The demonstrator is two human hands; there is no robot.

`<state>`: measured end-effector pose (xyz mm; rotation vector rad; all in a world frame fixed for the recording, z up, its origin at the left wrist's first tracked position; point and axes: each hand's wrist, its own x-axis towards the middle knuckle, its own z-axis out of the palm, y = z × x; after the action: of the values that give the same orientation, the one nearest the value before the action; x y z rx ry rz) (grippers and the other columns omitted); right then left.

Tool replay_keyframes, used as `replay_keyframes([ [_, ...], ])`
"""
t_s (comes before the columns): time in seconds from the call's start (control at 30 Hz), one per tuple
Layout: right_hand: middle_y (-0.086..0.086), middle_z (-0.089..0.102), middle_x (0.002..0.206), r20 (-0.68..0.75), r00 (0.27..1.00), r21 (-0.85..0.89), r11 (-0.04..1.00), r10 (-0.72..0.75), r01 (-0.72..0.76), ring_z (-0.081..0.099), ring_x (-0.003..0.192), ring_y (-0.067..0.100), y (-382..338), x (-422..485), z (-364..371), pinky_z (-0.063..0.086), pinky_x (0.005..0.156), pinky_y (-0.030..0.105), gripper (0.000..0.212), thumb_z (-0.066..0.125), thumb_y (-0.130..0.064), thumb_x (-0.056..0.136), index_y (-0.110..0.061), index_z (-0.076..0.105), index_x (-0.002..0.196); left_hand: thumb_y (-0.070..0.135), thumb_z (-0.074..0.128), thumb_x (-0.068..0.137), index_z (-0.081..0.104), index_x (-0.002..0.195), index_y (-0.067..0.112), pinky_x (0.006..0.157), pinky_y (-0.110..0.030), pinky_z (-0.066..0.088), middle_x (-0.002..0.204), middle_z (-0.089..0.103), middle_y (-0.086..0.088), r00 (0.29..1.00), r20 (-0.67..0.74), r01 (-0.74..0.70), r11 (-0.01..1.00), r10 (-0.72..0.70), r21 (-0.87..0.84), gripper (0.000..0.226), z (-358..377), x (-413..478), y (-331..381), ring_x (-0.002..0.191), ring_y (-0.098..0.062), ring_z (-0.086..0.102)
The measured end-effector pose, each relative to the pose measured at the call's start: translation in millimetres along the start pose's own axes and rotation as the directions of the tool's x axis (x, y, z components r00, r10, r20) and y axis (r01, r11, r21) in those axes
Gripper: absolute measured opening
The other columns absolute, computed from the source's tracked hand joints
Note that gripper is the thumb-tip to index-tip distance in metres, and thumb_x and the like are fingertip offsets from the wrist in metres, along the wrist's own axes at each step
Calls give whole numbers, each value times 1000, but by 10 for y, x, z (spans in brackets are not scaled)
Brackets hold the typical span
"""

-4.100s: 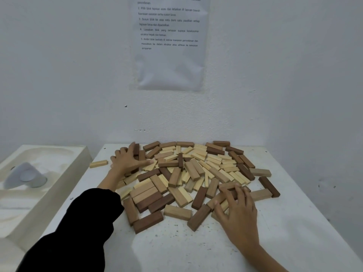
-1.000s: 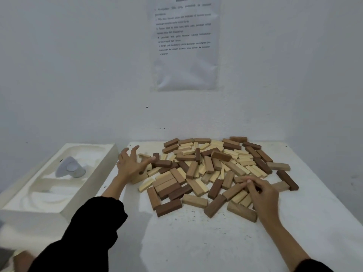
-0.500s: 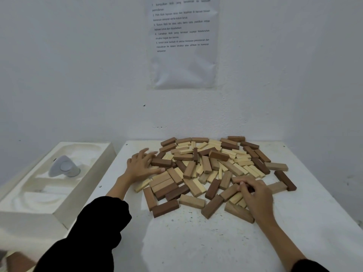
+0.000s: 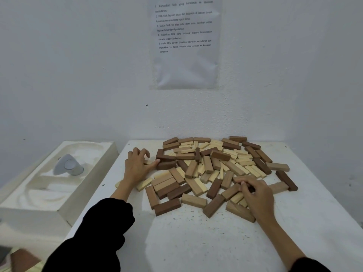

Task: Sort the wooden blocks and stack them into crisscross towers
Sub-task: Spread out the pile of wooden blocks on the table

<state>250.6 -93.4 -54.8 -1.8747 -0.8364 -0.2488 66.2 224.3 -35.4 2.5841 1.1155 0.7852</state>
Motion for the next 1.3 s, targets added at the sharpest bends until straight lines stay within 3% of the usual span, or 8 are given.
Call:
replay_keyframes([
  [0.13,-8,69,80,-1,1000,-6,1000,1,-1,56,75,10,3,3,9,40,59,11,23,62,1,83,-19,74,85,48,55,90,70,94,11,76,-38,40,110,51,-6,998,7,59,993,-60,98,41,18,-23,-27,104,-29,42],
  [0.23,-9,68,80,1,1000,-1,1000,13,-13,56,76,11,0,-1,8,41,60,11,24,61,1,83,-19,74,85,51,41,91,66,81,9,66,-34,38,89,58,-3,996,-1,84,993,-84,88,50,-16,-67,24,94,-27,46],
  [0.33,-10,69,81,1,1000,-9,1000,17,-17,56,77,11,-6,-1,7,40,60,14,23,62,1,83,-19,74,85,40,47,93,52,68,6,54,-31,28,67,52,-4,987,-110,119,992,-114,39,42,-49,-112,108,72,-27,51],
  [0.53,-10,69,81,3,1000,-17,1000,25,-25,57,78,12,-3,1,14,41,60,15,23,62,-1,84,-20,74,85,37,47,95,45,68,10,51,-28,26,65,47,1,949,-272,117,978,-161,-173,38,-129,-132,292,60,-20,44],
  [0.7,-9,69,81,3,1000,-25,999,22,-22,55,78,10,-13,-1,9,40,60,14,22,62,0,83,-19,74,85,47,45,95,48,74,13,57,-30,29,71,49,5,990,-142,-46,970,12,-240,40,-26,55,992,64,-14,46],
  [0.87,-10,69,82,2,1000,-30,999,25,-25,54,79,10,-29,-4,1,39,61,13,21,62,-1,84,-18,74,84,49,47,93,54,79,8,59,-30,34,77,59,-9,990,131,-8,963,44,-268,45,284,217,1493,72,-23,54],
  [1.07,-6,70,84,8,1000,-28,1000,6,-6,56,80,14,-12,-7,0,41,62,16,20,61,0,84,-15,74,86,52,50,91,53,120,10,97,-35,37,126,47,-9,977,206,14,935,63,-354,51,198,123,1481,119,-23,43],
  [1.3,-3,68,82,-59,998,-54,999,-5,2,53,85,21,-13,-8,8,33,65,13,19,61,2,83,-12,73,84,58,45,91,53,125,19,102,-46,32,134,46,-12,954,166,270,956,-250,-115,52,-306,-276,432,127,-31,39],
])
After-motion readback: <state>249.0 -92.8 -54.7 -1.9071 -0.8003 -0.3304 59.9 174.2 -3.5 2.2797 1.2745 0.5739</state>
